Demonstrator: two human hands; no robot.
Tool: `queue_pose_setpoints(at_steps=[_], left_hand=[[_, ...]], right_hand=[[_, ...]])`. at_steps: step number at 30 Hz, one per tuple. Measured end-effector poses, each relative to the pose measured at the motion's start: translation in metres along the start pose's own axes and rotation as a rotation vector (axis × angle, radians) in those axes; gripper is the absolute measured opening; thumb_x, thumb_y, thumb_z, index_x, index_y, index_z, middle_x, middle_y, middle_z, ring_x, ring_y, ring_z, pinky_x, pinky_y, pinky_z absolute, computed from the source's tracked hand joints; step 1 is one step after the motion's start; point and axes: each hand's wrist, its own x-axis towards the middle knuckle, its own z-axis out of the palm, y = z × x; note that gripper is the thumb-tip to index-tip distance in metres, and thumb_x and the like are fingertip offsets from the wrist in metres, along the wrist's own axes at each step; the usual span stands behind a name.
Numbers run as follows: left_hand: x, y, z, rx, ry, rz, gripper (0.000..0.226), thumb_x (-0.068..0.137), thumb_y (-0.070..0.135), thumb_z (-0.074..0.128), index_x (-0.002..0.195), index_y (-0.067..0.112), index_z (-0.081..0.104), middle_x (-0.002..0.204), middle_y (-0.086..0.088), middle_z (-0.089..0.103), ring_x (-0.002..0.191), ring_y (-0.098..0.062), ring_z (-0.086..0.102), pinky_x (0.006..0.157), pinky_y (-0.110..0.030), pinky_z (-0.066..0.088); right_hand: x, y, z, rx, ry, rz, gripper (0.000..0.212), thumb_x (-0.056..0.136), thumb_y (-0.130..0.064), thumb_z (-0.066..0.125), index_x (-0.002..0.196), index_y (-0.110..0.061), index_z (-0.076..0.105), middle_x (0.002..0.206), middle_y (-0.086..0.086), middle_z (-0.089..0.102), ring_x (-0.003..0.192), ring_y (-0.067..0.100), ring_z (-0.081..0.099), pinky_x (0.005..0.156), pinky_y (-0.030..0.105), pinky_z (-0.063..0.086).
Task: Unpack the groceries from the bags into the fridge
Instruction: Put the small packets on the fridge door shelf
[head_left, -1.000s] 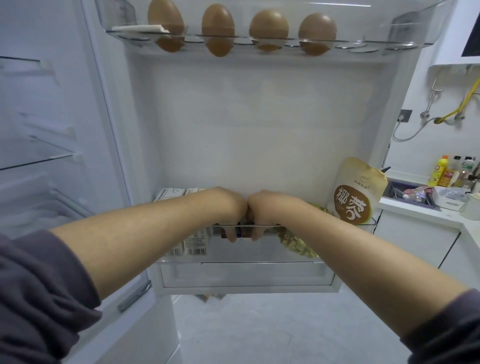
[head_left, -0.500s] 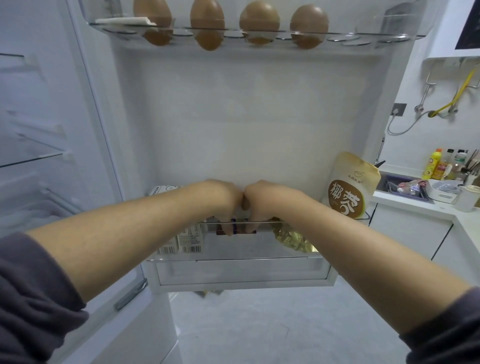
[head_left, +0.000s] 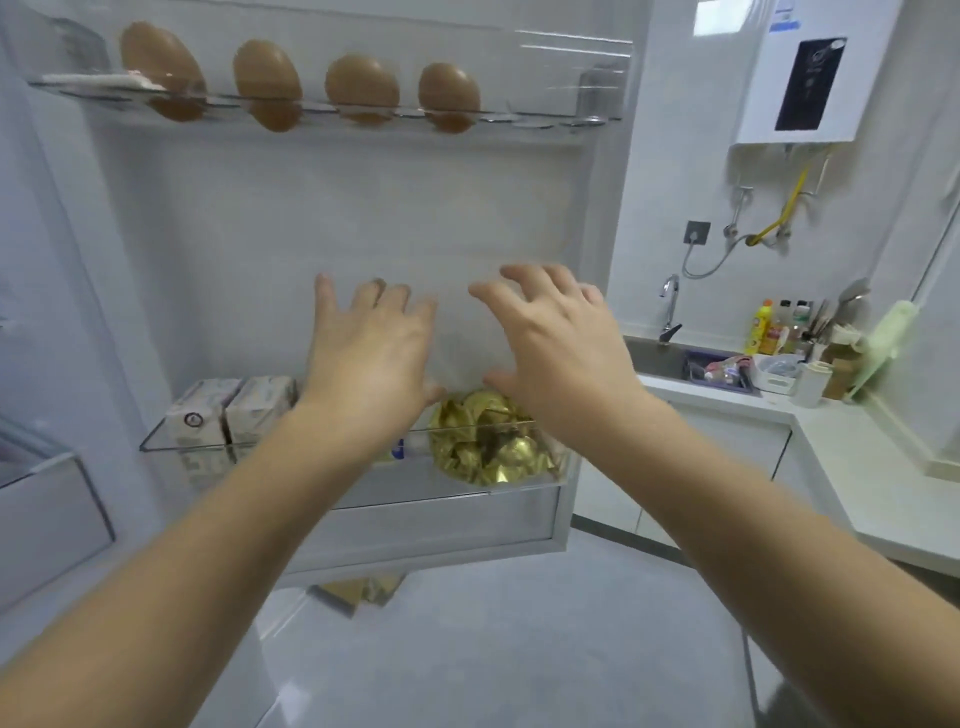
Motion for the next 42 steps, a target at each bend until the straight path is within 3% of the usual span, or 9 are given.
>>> queue_pose_setpoints(at_steps=[3,6,12,16,25,31,37,42], left_hand=[[-0.016,0.055,-0.012,-0.104,0.081,-0.018,0.100,0.077,0.070,0.060,0.151,0.026,0.010,0.161,-0.008,0.016,0.150,-0.030,0.008,0.112,-0.068,0.002],[-0.031,0.120,-0.024,-0.184,0.129,0.025,0.110,0.074,0.075,0.058,0.150,0.028,-0.006,0.163,-0.007,-0.001,0.150,-0.033,-0.008,0.108,-0.071,-0.007],[-0.057,0.250,-0.045,-0.316,0.149,0.137,0.115,0.071,0.075,0.062,0.152,0.030,-0.005,0.163,-0.006,-0.009,0.148,-0.033,-0.018,0.104,-0.073,-0.014],[-0.078,0.327,-0.050,-0.391,0.096,0.218,0.117,0.073,0.075,0.061,0.150,0.030,-0.014,0.162,-0.005,-0.016,0.146,-0.032,-0.023,0.104,-0.071,-0.018],[-0.127,0.481,-0.064,-0.648,0.001,0.427,0.115,0.078,0.070,0.060,0.150,0.028,-0.020,0.162,-0.004,-0.019,0.145,-0.032,-0.027,0.106,-0.067,-0.019],[-0.153,0.570,-0.061,-0.735,-0.043,0.645,0.105,0.083,0.073,0.046,0.152,0.027,-0.018,0.162,-0.004,-0.019,0.146,-0.029,-0.027,0.107,-0.067,-0.019],[-0.182,0.671,-0.067,-0.822,-0.083,0.867,0.095,0.086,0.074,0.032,0.154,0.025,-0.012,0.163,-0.006,-0.013,0.147,-0.028,-0.023,0.108,-0.066,-0.018],[-0.210,0.748,-0.080,-0.869,-0.102,1.062,0.091,0.086,0.074,0.022,0.156,0.023,-0.006,0.164,-0.007,-0.009,0.149,-0.030,-0.019,0.107,-0.062,-0.021]], right_hand=[[-0.045,0.036,-0.013,-0.059,0.017,0.073,0.089,0.080,-0.044,0.075,0.152,-0.033,0.022,0.161,0.006,0.016,0.149,0.027,0.008,0.118,0.046,0.011],[-0.095,0.078,-0.025,-0.121,-0.016,0.166,0.101,0.078,-0.049,0.075,0.154,-0.038,0.009,0.164,0.004,0.002,0.150,0.029,-0.006,0.119,0.053,0.002],[-0.205,0.165,-0.056,-0.222,-0.088,0.359,0.108,0.076,-0.051,0.077,0.154,-0.040,0.003,0.163,0.003,-0.005,0.149,0.031,-0.013,0.117,0.057,-0.005],[-0.271,0.208,-0.069,-0.269,-0.163,0.454,0.109,0.078,-0.051,0.074,0.153,-0.041,-0.005,0.163,0.002,-0.011,0.149,0.031,-0.018,0.116,0.056,-0.010],[-0.413,0.286,-0.094,-0.417,-0.300,0.758,0.109,0.082,-0.056,0.069,0.151,-0.040,-0.014,0.161,0.007,-0.024,0.146,0.037,-0.024,0.114,0.062,-0.007],[-0.504,0.325,-0.099,-0.502,-0.342,0.968,0.103,0.087,-0.062,0.055,0.151,-0.035,-0.022,0.160,0.010,-0.025,0.146,0.040,-0.021,0.115,0.065,-0.003],[-0.598,0.361,-0.106,-0.554,-0.383,1.223,0.082,0.094,-0.063,0.038,0.153,-0.036,-0.012,0.162,0.009,-0.020,0.147,0.038,-0.020,0.115,0.064,-0.002],[-0.664,0.381,-0.125,-0.577,-0.409,1.444,0.077,0.094,-0.059,0.042,0.156,-0.036,0.003,0.165,0.009,-0.006,0.149,0.037,-0.009,0.116,0.062,0.003]])
